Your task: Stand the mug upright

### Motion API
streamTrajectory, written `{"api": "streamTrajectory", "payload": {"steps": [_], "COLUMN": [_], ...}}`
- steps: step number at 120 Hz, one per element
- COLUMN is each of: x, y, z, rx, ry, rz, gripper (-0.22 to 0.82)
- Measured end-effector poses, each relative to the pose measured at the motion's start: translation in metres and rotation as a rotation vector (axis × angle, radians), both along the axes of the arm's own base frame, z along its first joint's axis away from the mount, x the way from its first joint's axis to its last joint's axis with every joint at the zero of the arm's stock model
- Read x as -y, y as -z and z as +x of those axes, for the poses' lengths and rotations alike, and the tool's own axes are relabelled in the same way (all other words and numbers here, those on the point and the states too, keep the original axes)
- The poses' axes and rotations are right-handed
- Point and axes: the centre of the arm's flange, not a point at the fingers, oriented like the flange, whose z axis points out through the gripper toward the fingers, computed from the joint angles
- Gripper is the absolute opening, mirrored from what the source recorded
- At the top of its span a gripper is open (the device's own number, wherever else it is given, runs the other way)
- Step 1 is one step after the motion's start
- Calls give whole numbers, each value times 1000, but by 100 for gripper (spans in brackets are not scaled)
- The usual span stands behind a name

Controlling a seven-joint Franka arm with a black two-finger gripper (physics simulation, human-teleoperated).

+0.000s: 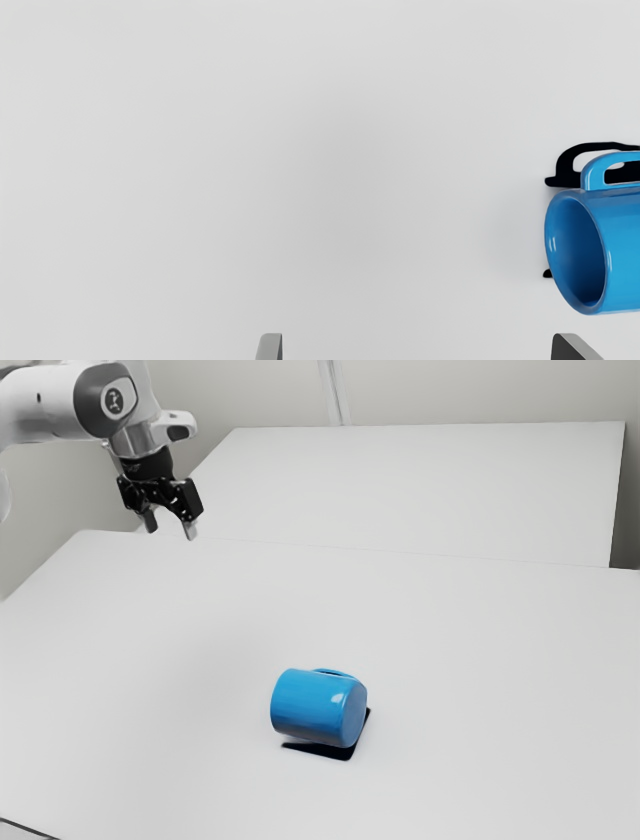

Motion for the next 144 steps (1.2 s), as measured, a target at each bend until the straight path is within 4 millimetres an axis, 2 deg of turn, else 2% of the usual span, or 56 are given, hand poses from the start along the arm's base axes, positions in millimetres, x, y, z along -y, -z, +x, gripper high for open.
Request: {"api": "streamTrajectory", "payload": {"steps": [13, 23, 49, 60, 76, 91, 113, 130, 144], "x": [-14, -14, 2, 4, 17, 29, 37, 45, 51], "y": [4, 10, 44, 49, 69, 92, 137, 180, 205], "z": [0, -6, -51, -69, -86, -86, -65, -53, -50], "rx": [20, 14, -42, -40, -64, -87, -127, -181, -210], "ry": [-3, 5, 8, -5, -18, -33, -82, -126, -143], "rz": [-3, -17, -209, -298, -435, -541, -652, -709, -748], "gripper": [59, 59, 58, 58, 58, 58, 58, 58, 58]}}
